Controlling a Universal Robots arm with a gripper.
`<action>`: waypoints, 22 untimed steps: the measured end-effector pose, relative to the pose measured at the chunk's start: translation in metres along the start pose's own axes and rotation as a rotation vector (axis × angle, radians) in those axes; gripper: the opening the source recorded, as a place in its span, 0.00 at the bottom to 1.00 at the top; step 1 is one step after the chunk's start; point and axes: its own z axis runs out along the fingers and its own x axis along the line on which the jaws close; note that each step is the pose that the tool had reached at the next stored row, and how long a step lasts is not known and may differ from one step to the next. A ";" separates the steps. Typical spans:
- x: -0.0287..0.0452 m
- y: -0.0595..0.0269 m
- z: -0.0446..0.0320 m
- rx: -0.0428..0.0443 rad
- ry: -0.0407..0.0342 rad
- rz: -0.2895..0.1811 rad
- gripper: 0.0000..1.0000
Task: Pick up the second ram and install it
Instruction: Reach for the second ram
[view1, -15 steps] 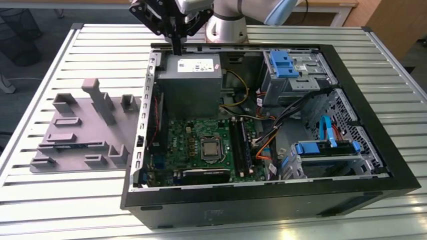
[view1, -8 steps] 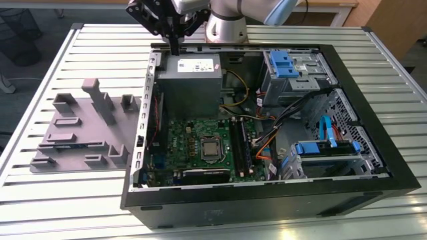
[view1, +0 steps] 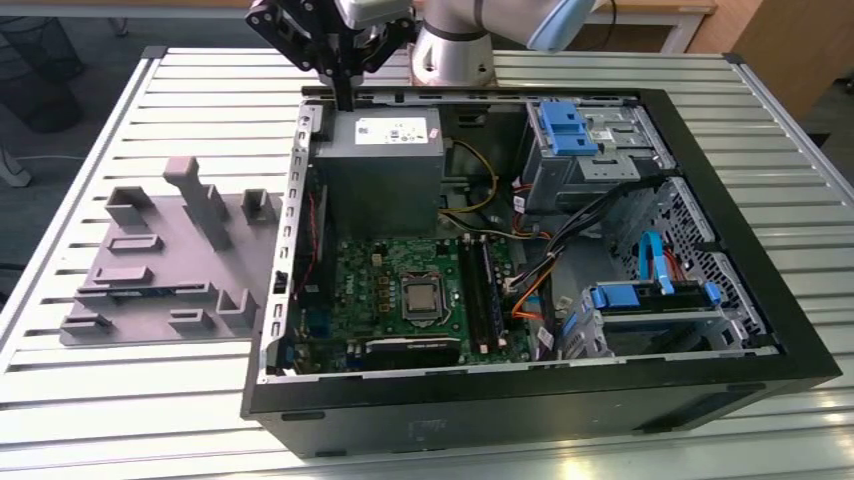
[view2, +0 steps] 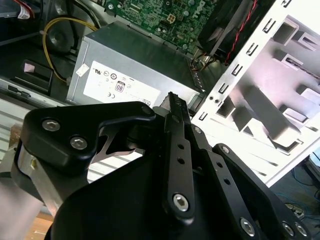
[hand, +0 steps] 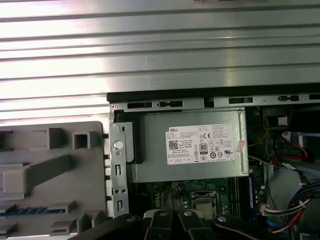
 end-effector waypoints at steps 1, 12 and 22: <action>0.0005 0.0000 0.0000 0.0000 0.0001 0.000 0.11; 0.0062 -0.0005 0.0002 0.0000 0.0000 0.000 0.11; 0.0110 -0.0009 0.0004 0.0000 0.0000 0.000 0.11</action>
